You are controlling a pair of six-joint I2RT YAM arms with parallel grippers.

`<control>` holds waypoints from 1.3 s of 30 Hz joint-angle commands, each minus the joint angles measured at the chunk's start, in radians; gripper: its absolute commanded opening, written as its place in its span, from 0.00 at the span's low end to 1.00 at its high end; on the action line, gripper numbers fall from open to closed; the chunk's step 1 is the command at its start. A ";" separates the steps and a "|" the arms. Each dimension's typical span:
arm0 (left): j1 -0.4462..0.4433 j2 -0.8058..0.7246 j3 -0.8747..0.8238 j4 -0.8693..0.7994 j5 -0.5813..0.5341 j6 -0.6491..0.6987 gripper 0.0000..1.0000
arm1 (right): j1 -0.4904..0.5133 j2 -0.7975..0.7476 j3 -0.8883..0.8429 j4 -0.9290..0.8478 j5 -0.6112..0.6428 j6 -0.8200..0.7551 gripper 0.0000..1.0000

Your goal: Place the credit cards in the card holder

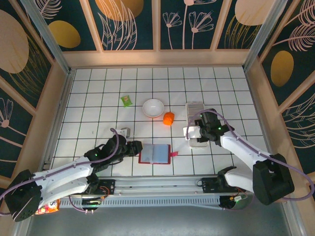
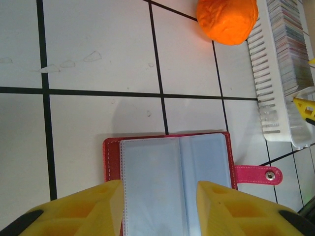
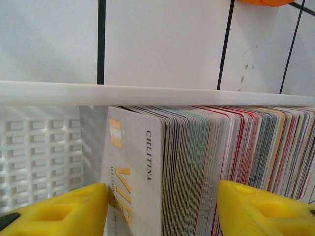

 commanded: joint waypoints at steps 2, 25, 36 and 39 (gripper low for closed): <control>-0.004 0.012 -0.004 0.037 0.018 -0.012 0.41 | 0.007 -0.031 0.011 0.018 -0.018 -0.024 0.53; -0.006 0.033 0.003 0.046 0.035 -0.011 0.34 | 0.007 -0.093 -0.001 -0.002 -0.001 -0.023 0.22; -0.005 0.026 0.002 0.020 0.032 -0.002 0.32 | 0.022 -0.172 0.048 -0.194 -0.060 0.075 0.10; -0.006 0.015 -0.001 0.014 0.026 -0.004 0.30 | 0.040 -0.202 0.069 -0.263 -0.094 0.155 0.04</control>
